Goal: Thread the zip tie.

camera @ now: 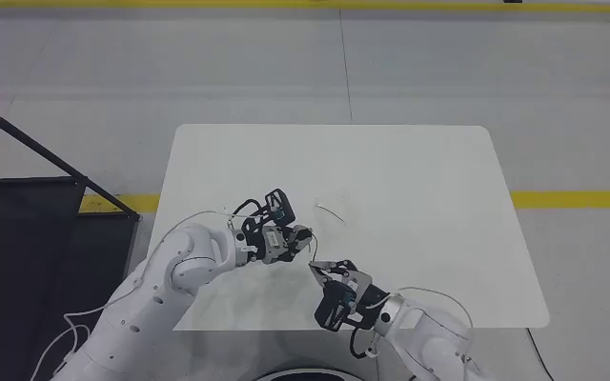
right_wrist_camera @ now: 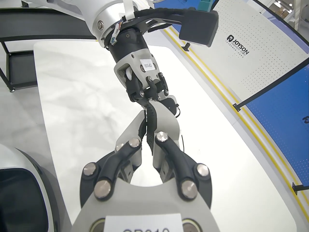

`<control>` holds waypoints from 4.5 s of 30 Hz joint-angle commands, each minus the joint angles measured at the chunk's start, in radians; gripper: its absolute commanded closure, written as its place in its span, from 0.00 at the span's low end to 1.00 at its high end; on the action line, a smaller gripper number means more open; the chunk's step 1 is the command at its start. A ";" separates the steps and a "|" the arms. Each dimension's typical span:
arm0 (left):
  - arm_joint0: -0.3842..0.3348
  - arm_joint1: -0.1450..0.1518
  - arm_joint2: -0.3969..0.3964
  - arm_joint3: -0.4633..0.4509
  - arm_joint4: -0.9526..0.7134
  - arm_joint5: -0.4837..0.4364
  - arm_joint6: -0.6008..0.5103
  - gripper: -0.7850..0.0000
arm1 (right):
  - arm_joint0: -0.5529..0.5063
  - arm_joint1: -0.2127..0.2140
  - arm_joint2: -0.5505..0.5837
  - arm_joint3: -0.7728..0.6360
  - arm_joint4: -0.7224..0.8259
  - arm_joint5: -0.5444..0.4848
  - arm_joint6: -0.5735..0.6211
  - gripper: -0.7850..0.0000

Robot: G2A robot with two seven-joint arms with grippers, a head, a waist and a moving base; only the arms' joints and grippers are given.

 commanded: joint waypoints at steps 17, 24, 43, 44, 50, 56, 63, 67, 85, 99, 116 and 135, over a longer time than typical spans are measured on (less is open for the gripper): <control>0.002 -0.001 0.000 -0.006 0.008 -0.009 -0.002 1.00 | -0.008 0.003 0.013 -0.005 0.024 -0.035 0.002 1.00; 0.014 -0.001 0.001 -0.016 0.024 0.000 0.017 1.00 | -0.010 0.003 0.012 -0.005 0.014 -0.028 -0.009 1.00; 0.050 0.005 -0.017 -0.050 0.114 -0.062 0.088 1.00 | -0.025 0.010 0.013 -0.015 -0.044 -0.052 -0.018 1.00; 0.052 0.005 -0.017 -0.052 0.120 -0.069 0.090 1.00 | -0.025 0.010 0.013 -0.014 -0.045 -0.054 -0.017 1.00; 0.063 0.008 -0.022 -0.064 0.155 -0.094 0.117 1.00 | -0.026 0.010 0.011 -0.014 -0.048 -0.053 -0.010 1.00; 0.078 0.010 -0.032 -0.081 0.201 -0.103 0.155 1.00 | -0.025 0.011 0.010 -0.011 -0.042 -0.063 0.000 1.00; 0.097 0.013 -0.038 -0.098 0.264 -0.113 0.194 1.00 | -0.024 0.010 0.014 -0.008 -0.022 -0.057 0.002 1.00; 0.106 0.014 -0.041 -0.108 0.297 -0.121 0.213 1.00 | -0.025 0.011 0.018 -0.007 -0.013 -0.060 0.003 1.00; 0.123 0.016 -0.043 -0.131 0.358 -0.135 0.245 1.00 | 0.003 0.011 0.023 0.004 0.051 -0.109 0.059 1.00; 0.124 0.016 -0.039 -0.134 0.378 -0.151 0.251 1.00 | -0.008 0.014 0.058 0.006 0.120 -0.093 0.029 1.00; 0.134 0.017 -0.044 -0.146 0.389 -0.153 0.260 1.00 | -0.021 0.016 0.072 0.004 0.154 -0.085 0.032 1.00; 0.141 0.017 -0.046 -0.153 0.397 -0.149 0.258 1.00 | 0.010 0.014 0.055 0.012 0.192 -0.105 0.100 1.00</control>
